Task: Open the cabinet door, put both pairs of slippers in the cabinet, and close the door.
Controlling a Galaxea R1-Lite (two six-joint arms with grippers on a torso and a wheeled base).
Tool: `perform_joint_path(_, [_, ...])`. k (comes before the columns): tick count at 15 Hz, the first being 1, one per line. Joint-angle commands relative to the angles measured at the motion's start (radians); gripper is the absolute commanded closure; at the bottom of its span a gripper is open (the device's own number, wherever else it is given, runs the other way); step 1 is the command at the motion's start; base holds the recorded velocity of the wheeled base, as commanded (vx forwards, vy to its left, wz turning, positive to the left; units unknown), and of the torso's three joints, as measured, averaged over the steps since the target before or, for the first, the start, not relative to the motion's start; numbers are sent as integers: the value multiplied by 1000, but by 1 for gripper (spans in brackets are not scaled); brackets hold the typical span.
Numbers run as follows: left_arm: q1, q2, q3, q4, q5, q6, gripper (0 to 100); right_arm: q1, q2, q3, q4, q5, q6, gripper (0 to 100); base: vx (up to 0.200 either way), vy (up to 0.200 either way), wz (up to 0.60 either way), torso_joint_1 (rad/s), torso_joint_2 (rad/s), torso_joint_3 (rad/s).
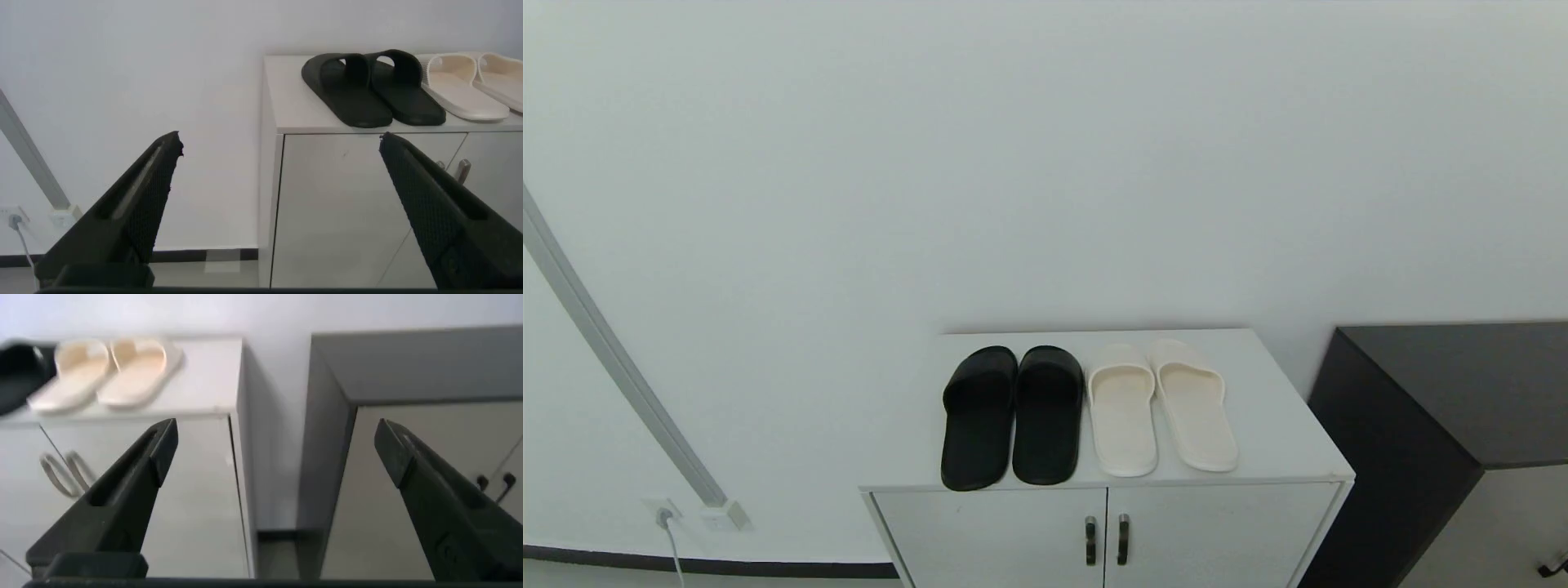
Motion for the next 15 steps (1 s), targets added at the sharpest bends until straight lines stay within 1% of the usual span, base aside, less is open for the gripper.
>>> perform_joint_path(1, [0, 2, -1, 0, 0, -1, 0, 20, 163, -258, 10, 8, 204, 0, 0, 0, 0, 0, 0, 0])
perform_joint_path(2, [0, 2, -1, 0, 0, -1, 0, 35, 263, -284, 49, 48, 210, 0, 0, 0, 0, 0, 0, 0])
perform_joint_path(3, [0, 0, -1, 0, 0, 0, 0, 35, 369, -250, 49, 91, 109, 0, 0, 0, 0, 0, 0, 0])
perform_joint_path(4, [0, 2, -1, 0, 0, 0, 0, 44, 470, -225, -2, 119, 88, 0, 0, 0, 0, 0, 0, 0])
perform_joint_path(5, [0, 0, 0, 0, 0, -1, 0, 73, 571, -224, -57, 134, 82, 0, 0, 0, 0, 0, 0, 0])
perform_joint_path(7, [0, 0, 0, 0, 1, 0, 0, 178, 755, -264, -171, 120, 82, 0, 0, 0, 0, 0, 0, 0])
perform_joint_path(8, [0, 0, 0, 0, 0, 0, 0, 259, 846, -298, -212, 84, 94, 0, 0, 0, 0, 0, 0, 0])
perform_joint_path(9, [0, 0, 0, 0, 1, 0, 0, 311, 890, -318, -229, 47, 106, 0, 0, 0, 0, 0, 0, 0])
perform_joint_path(10, [0, 0, 0, 0, 0, 0, 0, 506, 1019, -379, -284, -94, 189, 0, 0, 0, 0, 0, 0, 0])
perform_joint_path(11, [0, 2, -1, 0, 0, 0, 0, 633, 1093, -413, -325, -191, 243, 0, 0, 0, 0, 0, 0, 0])
perform_joint_path(12, [0, 0, -1, 0, 0, 2, 0, 704, 1177, -457, -359, -263, 281, 0, 0, 0, 0, 0, 0, 0])
perform_joint_path(13, [0, 0, -1, 0, 0, 0, 0, 728, 1269, -503, -390, -294, 296, 0, 0, 0, 0, 0, 0, 0])
perform_joint_path(15, [0, 0, 0, 0, 1, -1, 0, 737, 1409, -569, -444, -305, 307, 0, 0, 0, 0, 0, 0, 0])
